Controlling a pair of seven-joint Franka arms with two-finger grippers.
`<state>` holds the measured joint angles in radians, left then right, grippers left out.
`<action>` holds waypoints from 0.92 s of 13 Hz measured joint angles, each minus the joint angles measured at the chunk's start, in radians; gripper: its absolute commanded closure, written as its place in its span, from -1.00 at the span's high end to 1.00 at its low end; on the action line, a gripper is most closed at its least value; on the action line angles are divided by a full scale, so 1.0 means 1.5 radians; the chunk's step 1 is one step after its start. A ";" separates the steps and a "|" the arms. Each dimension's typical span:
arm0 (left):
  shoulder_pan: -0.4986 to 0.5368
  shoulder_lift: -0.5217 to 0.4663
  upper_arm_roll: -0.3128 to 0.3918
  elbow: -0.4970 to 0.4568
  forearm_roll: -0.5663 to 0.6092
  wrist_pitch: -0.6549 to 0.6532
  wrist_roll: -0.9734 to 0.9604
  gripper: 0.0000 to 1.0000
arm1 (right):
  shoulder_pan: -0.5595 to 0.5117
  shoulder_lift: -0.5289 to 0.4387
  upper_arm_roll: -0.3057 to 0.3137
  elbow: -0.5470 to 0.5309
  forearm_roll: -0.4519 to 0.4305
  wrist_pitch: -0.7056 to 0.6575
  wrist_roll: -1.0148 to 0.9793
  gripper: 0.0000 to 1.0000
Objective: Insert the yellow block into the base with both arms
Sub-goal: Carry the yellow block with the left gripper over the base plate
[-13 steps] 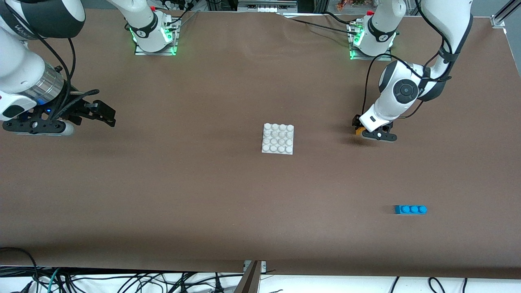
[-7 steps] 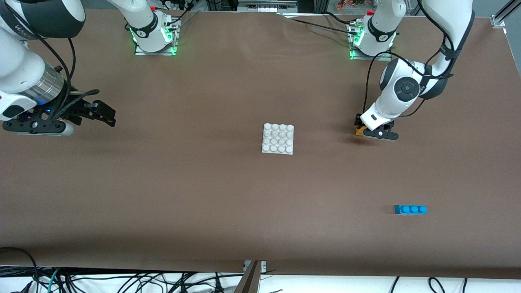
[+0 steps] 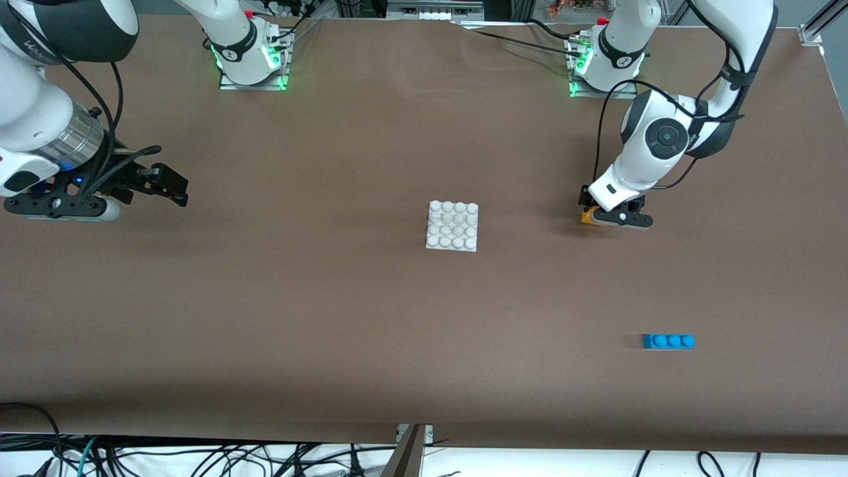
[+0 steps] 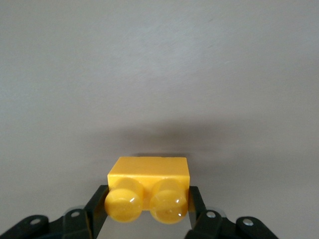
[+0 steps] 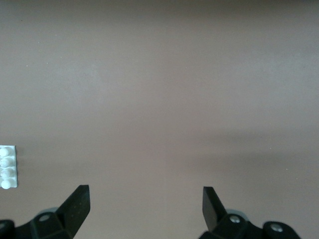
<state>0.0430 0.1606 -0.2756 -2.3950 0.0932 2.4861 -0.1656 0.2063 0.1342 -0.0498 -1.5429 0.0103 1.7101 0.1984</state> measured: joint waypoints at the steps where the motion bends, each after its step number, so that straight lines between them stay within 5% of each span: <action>1: -0.001 -0.005 -0.025 0.030 -0.026 -0.042 -0.012 -0.01 | 0.000 0.000 0.000 0.000 0.000 0.000 0.000 1.00; 6: -0.018 0.026 -0.109 0.219 -0.050 -0.211 -0.151 -0.02 | 0.000 0.000 -0.002 0.000 0.000 0.000 0.000 1.00; 12: -0.147 0.201 -0.146 0.397 -0.049 -0.217 -0.339 -0.02 | 0.000 0.000 -0.002 0.000 0.000 0.000 0.000 1.00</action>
<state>-0.1768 0.4625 -0.4947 -1.8000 0.0200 2.1600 -0.6747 0.2059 0.1344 -0.0526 -1.5428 0.0103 1.7108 0.1984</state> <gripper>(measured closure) 0.317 0.000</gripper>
